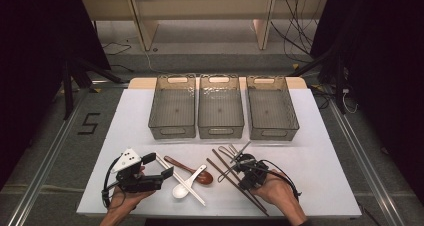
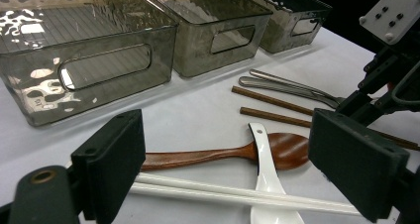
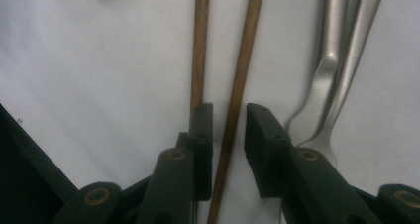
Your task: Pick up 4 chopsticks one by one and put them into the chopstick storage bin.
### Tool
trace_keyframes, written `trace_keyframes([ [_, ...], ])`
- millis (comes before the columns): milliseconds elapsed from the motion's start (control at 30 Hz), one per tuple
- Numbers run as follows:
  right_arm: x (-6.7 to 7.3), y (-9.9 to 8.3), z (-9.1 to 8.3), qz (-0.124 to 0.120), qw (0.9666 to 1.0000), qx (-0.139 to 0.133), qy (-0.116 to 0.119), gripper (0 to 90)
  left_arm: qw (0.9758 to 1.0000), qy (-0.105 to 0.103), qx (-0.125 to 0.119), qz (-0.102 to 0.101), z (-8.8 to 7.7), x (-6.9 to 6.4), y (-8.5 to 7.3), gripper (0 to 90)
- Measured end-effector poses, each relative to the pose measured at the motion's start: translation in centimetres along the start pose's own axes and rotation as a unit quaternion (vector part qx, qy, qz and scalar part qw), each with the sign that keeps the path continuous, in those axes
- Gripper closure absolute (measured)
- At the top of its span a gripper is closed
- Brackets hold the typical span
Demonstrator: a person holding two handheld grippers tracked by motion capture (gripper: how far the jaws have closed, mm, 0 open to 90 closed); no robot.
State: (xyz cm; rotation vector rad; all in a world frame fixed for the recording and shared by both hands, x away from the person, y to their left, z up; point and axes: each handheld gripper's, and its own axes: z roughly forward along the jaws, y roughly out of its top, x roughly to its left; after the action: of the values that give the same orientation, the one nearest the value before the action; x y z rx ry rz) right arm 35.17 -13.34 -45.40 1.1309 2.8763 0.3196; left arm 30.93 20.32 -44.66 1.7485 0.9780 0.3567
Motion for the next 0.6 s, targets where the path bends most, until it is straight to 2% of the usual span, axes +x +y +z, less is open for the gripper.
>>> trace_keyframes([
  [367,0.18,0.37,0.24,-0.009,0.9995,0.024,-0.020,84.8,1.0000,0.000,0.001,0.002,0.01,0.02,0.01,14.3],
  [400,0.26,0.41,0.25,0.000,0.9995,0.024,-0.018,84.8,1.0000,0.000,0.001,0.000,0.01,-0.01,0.00,14.3],
  [600,-0.01,0.42,0.28,-0.002,0.9996,0.026,-0.014,84.7,1.0000,0.000,0.002,0.000,0.03,-0.02,0.01,14.3],
])
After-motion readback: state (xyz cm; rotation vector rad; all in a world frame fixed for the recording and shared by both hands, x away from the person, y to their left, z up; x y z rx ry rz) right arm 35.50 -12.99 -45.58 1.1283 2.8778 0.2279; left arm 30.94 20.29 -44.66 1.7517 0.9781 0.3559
